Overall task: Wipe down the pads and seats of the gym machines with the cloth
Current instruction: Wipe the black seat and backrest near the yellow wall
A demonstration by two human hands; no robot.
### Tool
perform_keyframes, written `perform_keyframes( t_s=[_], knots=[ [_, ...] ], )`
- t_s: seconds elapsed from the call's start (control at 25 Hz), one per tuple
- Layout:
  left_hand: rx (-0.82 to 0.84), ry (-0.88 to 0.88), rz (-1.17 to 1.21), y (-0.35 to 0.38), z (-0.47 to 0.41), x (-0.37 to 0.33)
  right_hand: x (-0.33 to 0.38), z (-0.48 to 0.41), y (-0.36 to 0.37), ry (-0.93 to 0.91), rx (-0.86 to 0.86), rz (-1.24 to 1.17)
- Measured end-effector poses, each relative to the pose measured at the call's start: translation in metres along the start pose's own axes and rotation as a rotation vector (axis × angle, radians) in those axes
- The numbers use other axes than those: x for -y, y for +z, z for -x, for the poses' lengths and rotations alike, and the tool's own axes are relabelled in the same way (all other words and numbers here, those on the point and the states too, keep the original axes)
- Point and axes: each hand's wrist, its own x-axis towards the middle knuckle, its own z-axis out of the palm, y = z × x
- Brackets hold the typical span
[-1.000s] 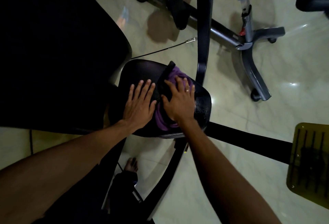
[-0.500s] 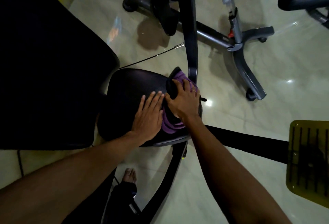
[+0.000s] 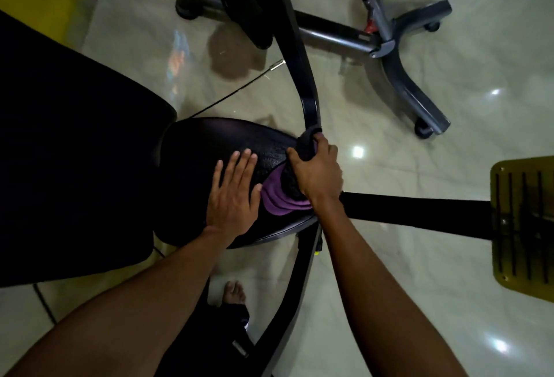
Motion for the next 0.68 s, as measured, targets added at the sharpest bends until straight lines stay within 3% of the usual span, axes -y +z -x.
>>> perform_keyframes(
  t_s=[0.24,0.4,0.52,0.68],
  knots=[
    [0.040,-0.010,-0.011,0.003,0.002,0.003,-0.010,0.088,0.033,0.198,-0.251,-0.212],
    [0.022,-0.033,0.004,0.001,-0.001,0.000,-0.015,0.068,0.017,0.148,-0.164,-0.228],
    [0.013,-0.013,0.013,0.002,0.002,0.002,-0.019,0.044,0.000,0.293,-0.138,-0.378],
    [0.013,-0.007,0.017,0.003,0.002,0.005,-0.013,0.072,0.028,0.473,-0.422,-0.574]
  ],
)
